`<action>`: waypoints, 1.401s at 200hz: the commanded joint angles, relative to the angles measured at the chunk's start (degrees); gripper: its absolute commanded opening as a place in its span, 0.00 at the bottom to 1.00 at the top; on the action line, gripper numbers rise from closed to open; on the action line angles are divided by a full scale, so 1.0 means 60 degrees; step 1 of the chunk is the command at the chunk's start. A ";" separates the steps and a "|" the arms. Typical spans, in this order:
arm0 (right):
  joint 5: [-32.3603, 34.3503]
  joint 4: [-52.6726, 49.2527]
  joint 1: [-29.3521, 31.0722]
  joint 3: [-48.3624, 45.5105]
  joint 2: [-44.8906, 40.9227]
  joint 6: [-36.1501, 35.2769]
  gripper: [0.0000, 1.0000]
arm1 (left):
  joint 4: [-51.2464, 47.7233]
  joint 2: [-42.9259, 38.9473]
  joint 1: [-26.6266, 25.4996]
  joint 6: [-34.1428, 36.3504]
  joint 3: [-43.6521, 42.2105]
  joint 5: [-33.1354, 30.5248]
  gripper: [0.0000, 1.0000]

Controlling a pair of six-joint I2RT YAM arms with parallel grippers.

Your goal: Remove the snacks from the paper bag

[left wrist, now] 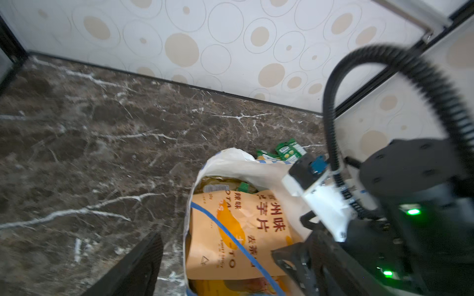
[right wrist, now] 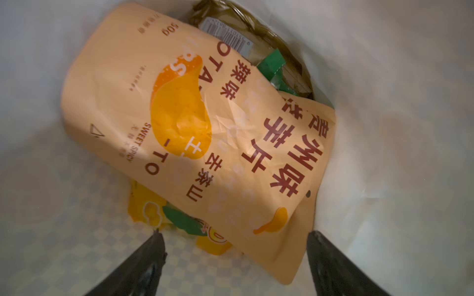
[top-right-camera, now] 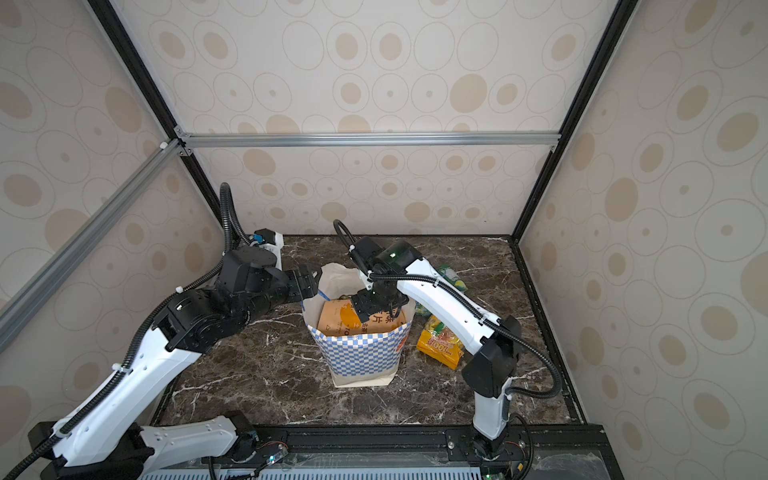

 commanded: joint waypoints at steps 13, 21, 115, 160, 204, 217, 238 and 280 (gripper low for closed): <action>0.0852 0.1923 0.0072 -0.1193 0.0098 -0.0380 0.95 | 0.0203 -0.0582 -0.0013 -0.0096 -0.0184 0.0161 0.98; 0.0941 0.2273 0.0067 -0.1416 0.0151 -0.0381 0.97 | 0.0241 -0.0615 -0.0016 0.0080 -0.0304 0.0218 0.98; 0.0615 0.4635 0.0065 -0.3102 0.1626 0.0333 0.95 | -0.0063 -0.0429 -0.0003 0.0542 -0.0392 0.0358 0.98; 0.0207 0.4772 0.0068 -0.3385 0.2118 0.0553 0.75 | -0.0059 -0.0399 -0.0014 0.0617 -0.0448 0.0316 0.98; 0.0351 0.4690 0.0070 -0.3147 0.1797 0.0285 0.33 | -0.0075 -0.0585 -0.0012 0.0620 -0.0644 0.0230 0.98; 0.0368 0.4573 0.0069 -0.3001 0.1654 0.0193 0.23 | -0.0100 -0.0673 -0.0007 0.0548 -0.0723 0.0226 0.98; 0.0311 0.4355 0.0053 -0.2670 0.1399 0.0052 0.14 | -0.0102 -0.0830 -0.0008 0.0437 -0.0827 0.0198 0.98; 0.0281 0.4171 0.0055 -0.2108 0.0752 -0.0066 0.00 | -0.0092 -0.0913 -0.0014 0.0368 -0.0865 0.0167 0.98</action>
